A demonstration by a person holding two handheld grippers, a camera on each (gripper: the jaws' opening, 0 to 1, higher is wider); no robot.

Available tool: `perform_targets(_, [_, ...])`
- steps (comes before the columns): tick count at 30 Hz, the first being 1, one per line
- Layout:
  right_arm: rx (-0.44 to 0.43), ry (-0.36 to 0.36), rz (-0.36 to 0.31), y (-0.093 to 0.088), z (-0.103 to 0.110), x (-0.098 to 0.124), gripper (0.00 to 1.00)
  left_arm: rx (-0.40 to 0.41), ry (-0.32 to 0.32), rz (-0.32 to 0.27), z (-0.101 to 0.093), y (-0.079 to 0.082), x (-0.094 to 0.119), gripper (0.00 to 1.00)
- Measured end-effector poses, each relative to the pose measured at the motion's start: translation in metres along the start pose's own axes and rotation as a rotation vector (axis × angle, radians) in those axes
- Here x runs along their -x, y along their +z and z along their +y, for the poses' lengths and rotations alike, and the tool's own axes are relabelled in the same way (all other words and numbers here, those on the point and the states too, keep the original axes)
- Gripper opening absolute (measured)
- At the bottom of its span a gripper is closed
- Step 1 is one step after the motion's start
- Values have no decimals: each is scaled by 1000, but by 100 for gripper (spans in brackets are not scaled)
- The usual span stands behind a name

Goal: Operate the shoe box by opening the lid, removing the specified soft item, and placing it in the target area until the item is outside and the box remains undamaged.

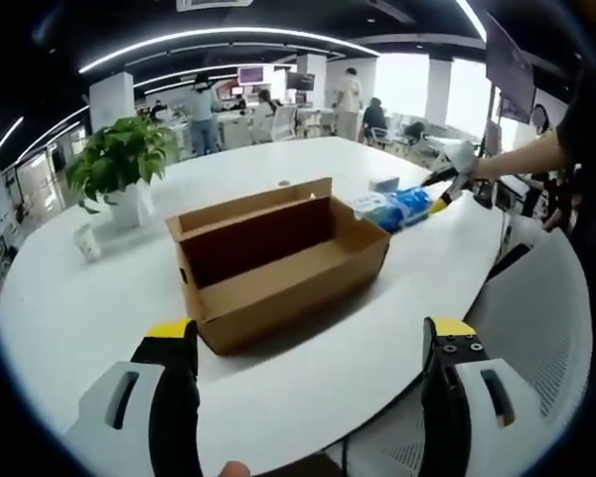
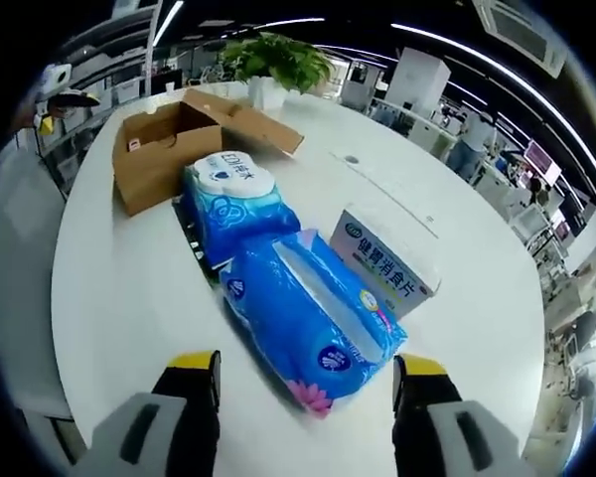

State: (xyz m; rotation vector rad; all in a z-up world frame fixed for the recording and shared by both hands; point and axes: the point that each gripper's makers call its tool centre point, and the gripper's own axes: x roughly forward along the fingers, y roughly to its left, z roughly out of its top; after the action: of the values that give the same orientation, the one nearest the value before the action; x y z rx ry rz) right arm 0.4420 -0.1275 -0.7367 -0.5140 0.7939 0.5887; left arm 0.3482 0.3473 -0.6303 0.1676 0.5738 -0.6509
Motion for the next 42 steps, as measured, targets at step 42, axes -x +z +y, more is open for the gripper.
perform_targets(42, [-153, -10, -249, 57, 99, 60, 100, -235, -123, 105, 54, 41, -50, 83])
